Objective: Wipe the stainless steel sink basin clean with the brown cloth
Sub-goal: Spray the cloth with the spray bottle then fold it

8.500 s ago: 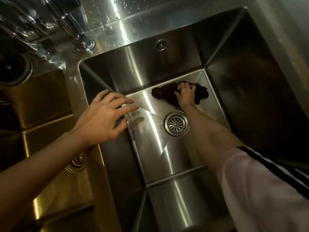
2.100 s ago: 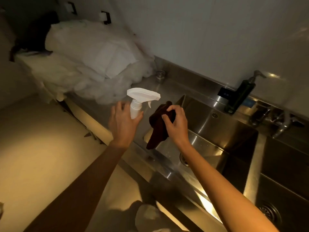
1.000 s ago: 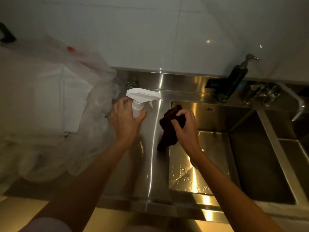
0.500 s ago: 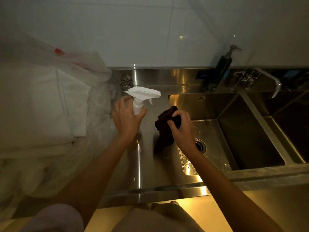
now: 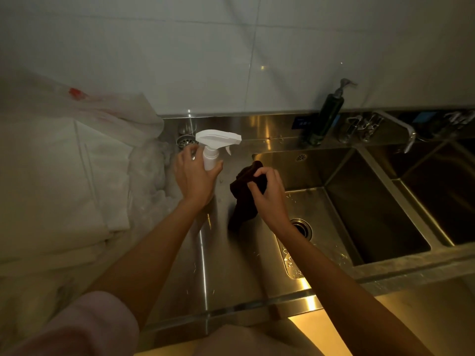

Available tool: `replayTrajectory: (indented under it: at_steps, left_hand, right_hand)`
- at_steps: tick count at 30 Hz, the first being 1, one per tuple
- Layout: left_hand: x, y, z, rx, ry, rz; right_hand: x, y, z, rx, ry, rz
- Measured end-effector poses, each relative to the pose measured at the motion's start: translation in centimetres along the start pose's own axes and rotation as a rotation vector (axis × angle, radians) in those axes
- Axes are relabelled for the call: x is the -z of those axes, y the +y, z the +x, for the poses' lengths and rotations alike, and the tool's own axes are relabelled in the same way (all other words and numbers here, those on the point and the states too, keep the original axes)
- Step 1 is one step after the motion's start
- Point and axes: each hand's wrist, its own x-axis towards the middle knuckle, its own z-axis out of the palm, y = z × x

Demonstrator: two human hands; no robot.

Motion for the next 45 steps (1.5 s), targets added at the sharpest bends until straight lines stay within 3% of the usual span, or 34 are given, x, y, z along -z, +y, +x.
replayTrajectory:
  at_steps: [15,22,30,36,45]
  left_hand:
    - [-3.6,-0.8,2.7,-0.003,0.043,0.012]
    - [-4.4,0.2,3.0,0.078,0.148,-0.024]
    - [-4.8,0.1,3.1,0.165,0.137,-0.028]
    - [-4.2,-1.1,3.8,0.129,0.056,-0.113]
    - [-3.0,-3.1,6.0,-0.008,-0.215,-0.175]
  right_hand:
    - [-1.6,0.9,1.2,-0.01,-0.031,-0.077]
    - [-1.3,0.7,1.7,-0.015,-0.041,-0.072]
    - [-0.8,0.8,1.9,-0.013,-0.035,-0.055]
    - [-0.8,1.1,1.7,-0.001,-0.041,-0.056]
    - [-1.1,1.1,1.6,-0.004,-0.069,-0.056]
